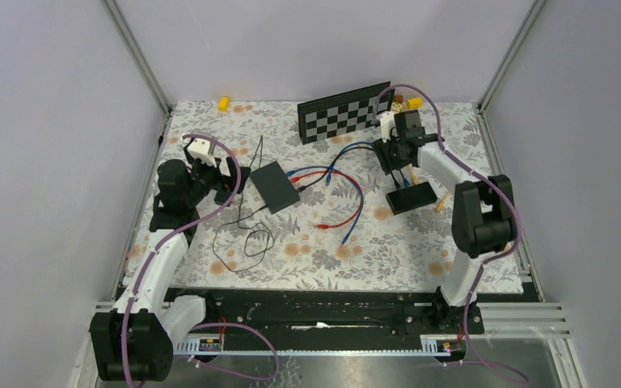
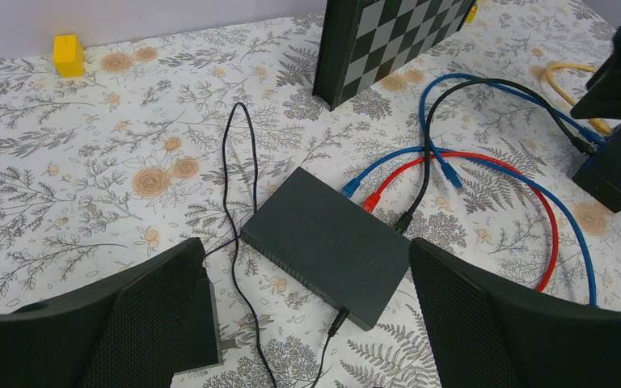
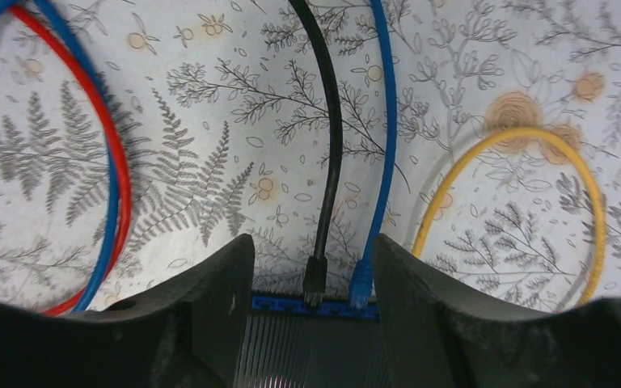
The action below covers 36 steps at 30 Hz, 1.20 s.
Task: Pull the plug from the switch port
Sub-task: Move the switch port to the center of the board.
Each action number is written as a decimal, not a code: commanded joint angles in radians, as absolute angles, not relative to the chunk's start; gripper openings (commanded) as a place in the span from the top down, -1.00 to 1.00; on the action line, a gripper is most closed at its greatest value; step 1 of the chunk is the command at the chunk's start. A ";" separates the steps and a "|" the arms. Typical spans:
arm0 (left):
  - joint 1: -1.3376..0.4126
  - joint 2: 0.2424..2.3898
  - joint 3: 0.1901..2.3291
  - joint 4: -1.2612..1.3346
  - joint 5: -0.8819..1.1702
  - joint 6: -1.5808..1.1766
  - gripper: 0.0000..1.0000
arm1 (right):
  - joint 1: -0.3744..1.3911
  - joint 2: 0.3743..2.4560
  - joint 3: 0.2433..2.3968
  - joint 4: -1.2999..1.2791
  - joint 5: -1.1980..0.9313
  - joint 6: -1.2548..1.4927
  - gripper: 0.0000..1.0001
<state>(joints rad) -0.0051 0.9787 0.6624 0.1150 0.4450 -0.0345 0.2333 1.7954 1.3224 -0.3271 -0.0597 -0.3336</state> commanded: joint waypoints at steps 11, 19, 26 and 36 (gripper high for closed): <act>0.000 0.992 0.657 0.175 0.478 -0.023 -0.97 | 0.239 2.052 1.478 -0.459 -0.007 -0.462 0.04; 0.000 0.999 0.658 0.174 0.476 -0.023 -0.97 | 0.282 2.066 1.461 -0.527 -0.115 -0.606 0.56; 0.000 1.003 0.660 0.173 0.468 -0.022 -0.97 | 0.406 2.026 1.375 -0.553 -0.142 -0.757 0.80; 0.000 1.004 0.660 0.172 0.446 -0.014 -0.97 | 0.599 1.915 1.254 -0.650 -0.140 -0.921 0.84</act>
<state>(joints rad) -0.0051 1.0035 0.6605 0.1257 0.4511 -0.0265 0.5308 1.9656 1.3182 -0.5171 -0.0731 -0.8249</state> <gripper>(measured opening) 0.987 0.157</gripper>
